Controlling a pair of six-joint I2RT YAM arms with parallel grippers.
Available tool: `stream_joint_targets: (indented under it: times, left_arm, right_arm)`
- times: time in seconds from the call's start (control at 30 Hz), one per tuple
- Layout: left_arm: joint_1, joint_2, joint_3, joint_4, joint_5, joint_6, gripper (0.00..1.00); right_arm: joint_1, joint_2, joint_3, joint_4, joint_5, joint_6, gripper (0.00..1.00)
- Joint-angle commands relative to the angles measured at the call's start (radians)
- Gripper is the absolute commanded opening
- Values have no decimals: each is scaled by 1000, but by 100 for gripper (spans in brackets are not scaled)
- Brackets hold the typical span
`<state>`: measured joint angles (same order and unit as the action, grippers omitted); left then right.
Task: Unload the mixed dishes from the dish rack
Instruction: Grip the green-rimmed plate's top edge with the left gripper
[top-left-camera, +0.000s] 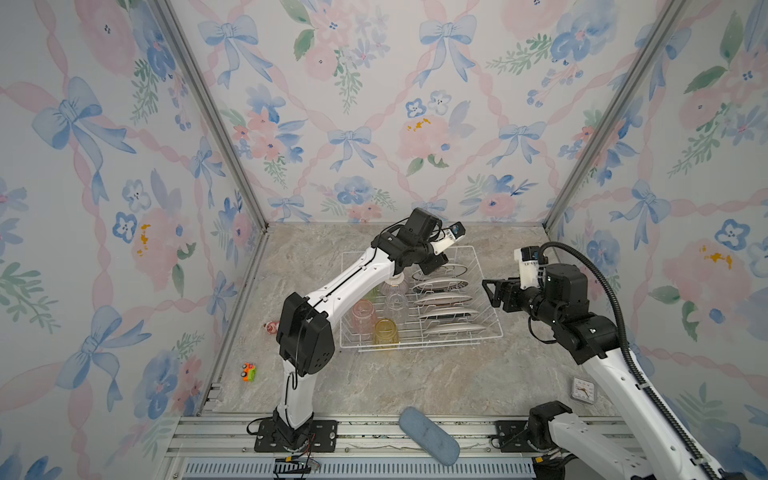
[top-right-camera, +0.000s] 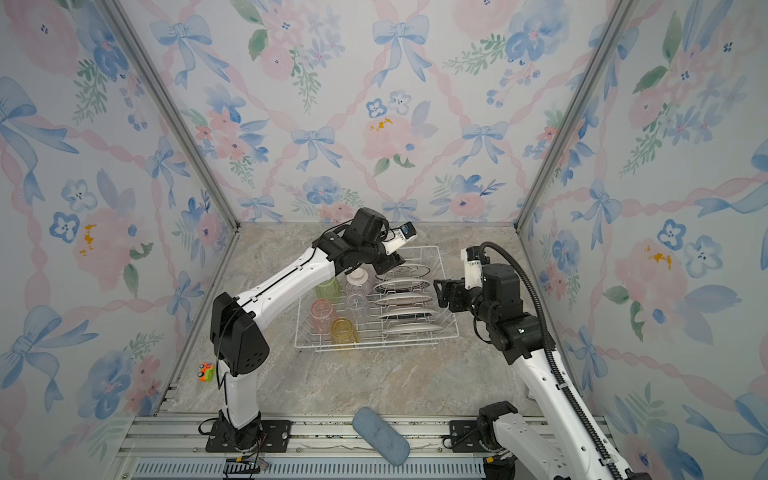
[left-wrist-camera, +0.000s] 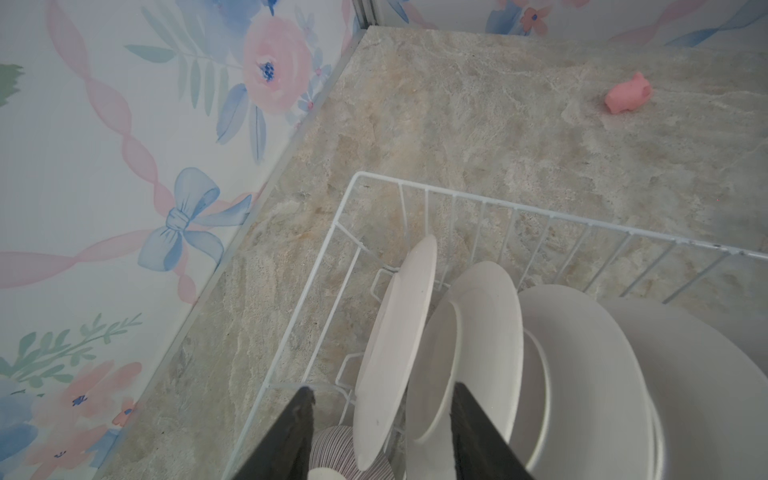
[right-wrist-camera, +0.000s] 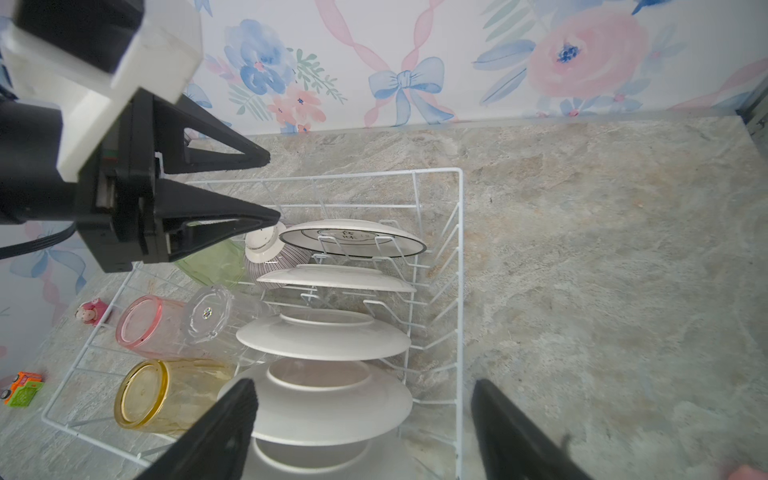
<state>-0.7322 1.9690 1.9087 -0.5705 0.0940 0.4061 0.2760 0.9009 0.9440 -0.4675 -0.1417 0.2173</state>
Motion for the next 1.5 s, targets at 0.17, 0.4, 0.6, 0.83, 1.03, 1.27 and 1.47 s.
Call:
stream_joint_targets:
  times: [0.17, 0.4, 0.6, 0.83, 1.03, 1.27, 1.47]
  left_arm:
    - [-9, 51, 45, -54, -29, 51, 48]
    - [-9, 86, 80, -59, -28, 63, 48]
    - [-9, 114, 98, -76, -34, 80, 44]
    - [-9, 153, 124, -75, -65, 95, 41]
    - [-8, 184, 147, -76, -88, 110, 40]
    - [-7, 211, 157, -75, -120, 129, 28]
    - [-7, 218, 159, -75, -129, 132, 23]
  right_arm:
    - [6, -23, -5, -30, 21, -6, 84]
    - [5, -31, -9, -33, 35, -15, 84]
    - [5, -35, -11, -42, 43, -27, 84]
    - [0, -36, -11, -43, 47, -32, 85]
    - [-9, -41, -22, -44, 47, -35, 85]
    - [-20, -42, -25, -47, 41, -38, 85]
    - [-22, -40, -29, -45, 36, -35, 85]
